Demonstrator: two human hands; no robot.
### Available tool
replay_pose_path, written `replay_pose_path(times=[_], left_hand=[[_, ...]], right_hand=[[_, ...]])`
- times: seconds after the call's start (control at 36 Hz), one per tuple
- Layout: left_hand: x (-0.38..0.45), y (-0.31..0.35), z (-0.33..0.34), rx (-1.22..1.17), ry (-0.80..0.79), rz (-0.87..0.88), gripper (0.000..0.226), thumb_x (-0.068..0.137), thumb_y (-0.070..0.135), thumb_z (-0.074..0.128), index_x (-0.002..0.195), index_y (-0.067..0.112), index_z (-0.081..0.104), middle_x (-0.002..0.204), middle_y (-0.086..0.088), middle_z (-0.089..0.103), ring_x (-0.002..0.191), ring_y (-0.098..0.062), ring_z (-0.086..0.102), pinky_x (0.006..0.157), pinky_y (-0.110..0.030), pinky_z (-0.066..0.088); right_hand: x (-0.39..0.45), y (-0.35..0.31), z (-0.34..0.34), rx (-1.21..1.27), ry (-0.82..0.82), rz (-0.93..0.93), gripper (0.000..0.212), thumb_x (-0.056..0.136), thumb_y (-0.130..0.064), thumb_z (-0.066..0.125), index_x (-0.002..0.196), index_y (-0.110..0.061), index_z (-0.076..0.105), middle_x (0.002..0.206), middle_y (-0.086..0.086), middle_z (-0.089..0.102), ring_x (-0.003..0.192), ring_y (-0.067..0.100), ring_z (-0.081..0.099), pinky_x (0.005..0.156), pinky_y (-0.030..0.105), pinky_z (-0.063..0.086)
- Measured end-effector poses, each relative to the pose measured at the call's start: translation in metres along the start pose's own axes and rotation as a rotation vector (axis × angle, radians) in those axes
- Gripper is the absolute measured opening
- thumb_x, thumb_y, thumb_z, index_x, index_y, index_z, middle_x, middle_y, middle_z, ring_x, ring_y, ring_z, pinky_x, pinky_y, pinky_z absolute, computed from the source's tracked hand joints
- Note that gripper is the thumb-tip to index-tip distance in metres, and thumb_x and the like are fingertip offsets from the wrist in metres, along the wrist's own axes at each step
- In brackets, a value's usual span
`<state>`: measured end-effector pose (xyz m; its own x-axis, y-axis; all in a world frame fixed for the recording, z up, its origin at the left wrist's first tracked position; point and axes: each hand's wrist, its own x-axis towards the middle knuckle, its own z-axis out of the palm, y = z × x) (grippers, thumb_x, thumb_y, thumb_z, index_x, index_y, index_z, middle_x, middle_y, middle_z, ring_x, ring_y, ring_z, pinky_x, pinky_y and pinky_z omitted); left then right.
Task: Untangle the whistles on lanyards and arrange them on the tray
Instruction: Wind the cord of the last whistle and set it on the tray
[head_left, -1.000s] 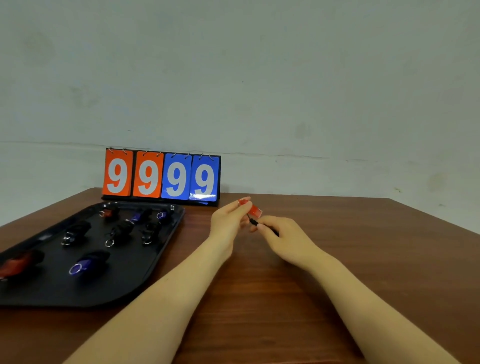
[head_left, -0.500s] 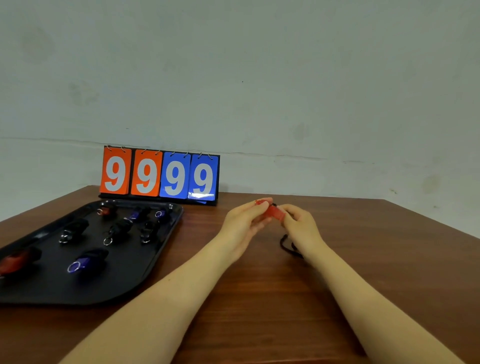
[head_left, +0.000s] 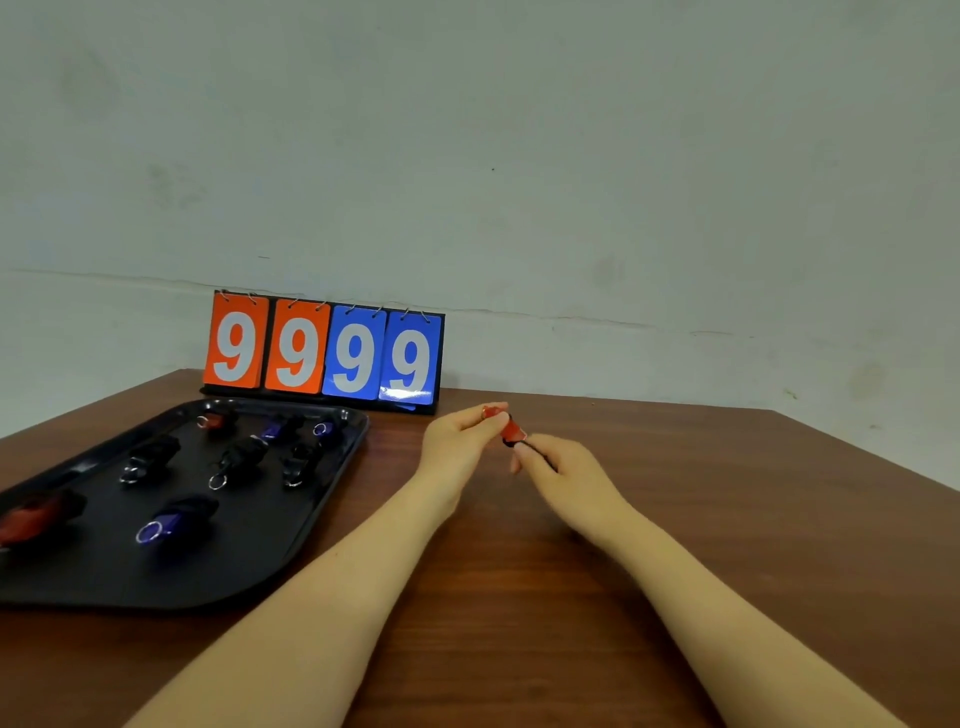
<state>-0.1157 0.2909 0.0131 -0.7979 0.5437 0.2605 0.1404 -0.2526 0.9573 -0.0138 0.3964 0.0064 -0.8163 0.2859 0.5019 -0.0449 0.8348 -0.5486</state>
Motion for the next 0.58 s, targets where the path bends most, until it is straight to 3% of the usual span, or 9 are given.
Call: replay_pose_path(times=[0.11,0.22,0.36,0.44,0.58], left_hand=[[-0.001,0.000,-0.001,0.116,-0.043,0.050,0.023,0.092,0.017,0.062,0.113,0.021,0.069,0.106,0.003,0.069,0.102,-0.008,0.063,0.089,-0.022,0.052],[-0.004,-0.001,0.003,0.273,-0.137,0.087,0.023,0.093,0.017,0.061,0.114,0.020,0.069,0.105,0.004,0.069,0.097,-0.007,0.065,0.082,-0.018,0.054],[-0.007,0.003,0.005,0.335,-0.243,0.109,0.025,0.093,0.018,0.061,0.116,0.018,0.070,0.103,0.003,0.072,0.093,-0.006,0.067,0.079,-0.016,0.055],[-0.010,0.007,0.006,0.244,-0.275,0.072,0.025,0.094,0.015,0.059,0.118,0.014,0.068,0.107,-0.002,0.071,0.095,-0.011,0.068,0.076,-0.014,0.054],[-0.020,0.015,0.010,-0.123,-0.424,-0.065,0.022,0.096,0.010,0.055,0.114,0.007,0.067,0.108,-0.009,0.072,0.102,-0.019,0.069,0.083,-0.025,0.056]], right_hand=[[0.002,-0.001,-0.006,0.189,0.140,0.087,0.032,0.101,-0.025,0.042,0.074,-0.019,0.059,0.065,-0.002,0.055,0.059,0.011,0.049,0.060,0.025,0.039],[0.003,-0.001,-0.009,0.304,0.176,0.142,0.034,0.101,-0.023,0.042,0.072,-0.014,0.057,0.049,-0.008,0.049,0.053,0.013,0.052,0.059,0.024,0.044],[0.005,0.002,-0.011,0.410,0.214,0.230,0.036,0.101,-0.025,0.044,0.069,-0.013,0.058,0.044,-0.010,0.043,0.041,0.006,0.036,0.046,0.019,0.029],[0.006,0.005,-0.016,0.438,0.258,0.283,0.036,0.100,-0.028,0.047,0.069,-0.014,0.059,0.041,-0.013,0.043,0.040,0.001,0.035,0.046,0.018,0.027],[0.003,0.005,-0.022,0.595,0.269,0.299,0.035,0.099,-0.027,0.049,0.070,-0.014,0.062,0.048,-0.005,0.040,0.042,0.008,0.030,0.042,0.020,0.024]])
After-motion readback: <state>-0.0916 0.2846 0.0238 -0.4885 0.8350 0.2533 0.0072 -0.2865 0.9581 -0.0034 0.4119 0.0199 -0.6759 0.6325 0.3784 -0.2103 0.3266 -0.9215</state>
